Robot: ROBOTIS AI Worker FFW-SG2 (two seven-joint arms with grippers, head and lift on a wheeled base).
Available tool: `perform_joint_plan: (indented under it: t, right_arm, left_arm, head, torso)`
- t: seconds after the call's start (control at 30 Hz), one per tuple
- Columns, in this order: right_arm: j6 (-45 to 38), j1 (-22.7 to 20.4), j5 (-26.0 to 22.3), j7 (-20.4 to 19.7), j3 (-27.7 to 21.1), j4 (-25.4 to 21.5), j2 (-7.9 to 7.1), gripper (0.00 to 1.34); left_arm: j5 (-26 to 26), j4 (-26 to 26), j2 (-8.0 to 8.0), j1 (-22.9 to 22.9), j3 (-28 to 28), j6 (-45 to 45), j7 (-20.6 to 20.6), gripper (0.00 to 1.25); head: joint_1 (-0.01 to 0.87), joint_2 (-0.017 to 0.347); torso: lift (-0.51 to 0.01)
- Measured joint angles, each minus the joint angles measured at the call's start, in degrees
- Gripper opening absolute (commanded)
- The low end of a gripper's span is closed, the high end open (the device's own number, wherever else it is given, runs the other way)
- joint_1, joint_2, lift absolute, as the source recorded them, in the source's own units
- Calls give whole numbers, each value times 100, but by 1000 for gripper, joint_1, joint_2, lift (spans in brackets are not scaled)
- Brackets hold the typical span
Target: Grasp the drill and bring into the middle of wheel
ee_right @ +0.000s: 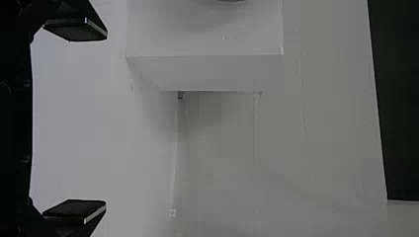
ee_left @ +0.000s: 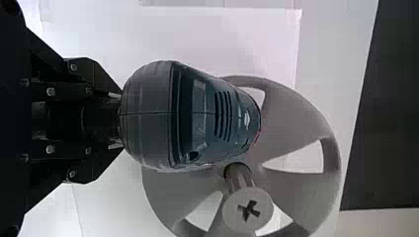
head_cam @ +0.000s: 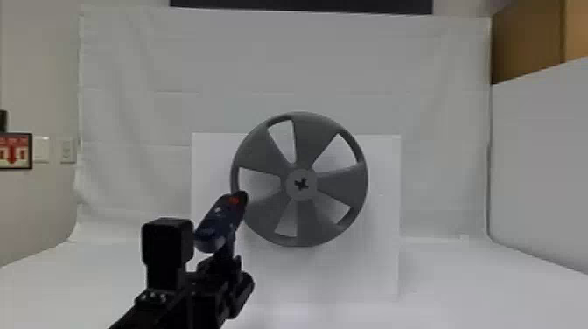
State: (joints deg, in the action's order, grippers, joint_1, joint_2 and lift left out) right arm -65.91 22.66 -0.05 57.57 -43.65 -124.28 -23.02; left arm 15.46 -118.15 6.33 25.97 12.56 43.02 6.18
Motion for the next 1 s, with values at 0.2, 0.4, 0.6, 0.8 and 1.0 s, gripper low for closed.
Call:
perform_joint_plan:
  t: [0.2, 0.4, 0.6, 0.8, 1.0]
  right_arm:
    - [1, 3, 63, 0, 53, 7, 14, 1239]
    - [1, 10, 78, 0, 81, 30, 25, 1239]
    - [1, 8, 77, 0, 70, 33, 25, 1239]
    - [1, -9, 76, 0, 67, 34, 25, 1239]
    - [1, -16, 78, 0, 70, 35, 29, 1239]
  left_arm:
    - [-17, 166, 0, -54, -91, 21, 85, 26]
    - [-37, 375, -6, -89, -167, 17, 164, 26]
    - [-43, 598, -12, -114, -223, 11, 225, 26]
    - [-36, 783, -28, -119, -265, -3, 249, 26]
    - [-30, 841, -37, -119, -290, -4, 314, 26]
  head:
    - [0, 0]
    - [0, 0]
    - [0, 0]
    - [0, 0]
    - [0, 0]
  torso:
    - [-406]
    - [-406]
    - [-406]
    - [-406]
    - [-406]
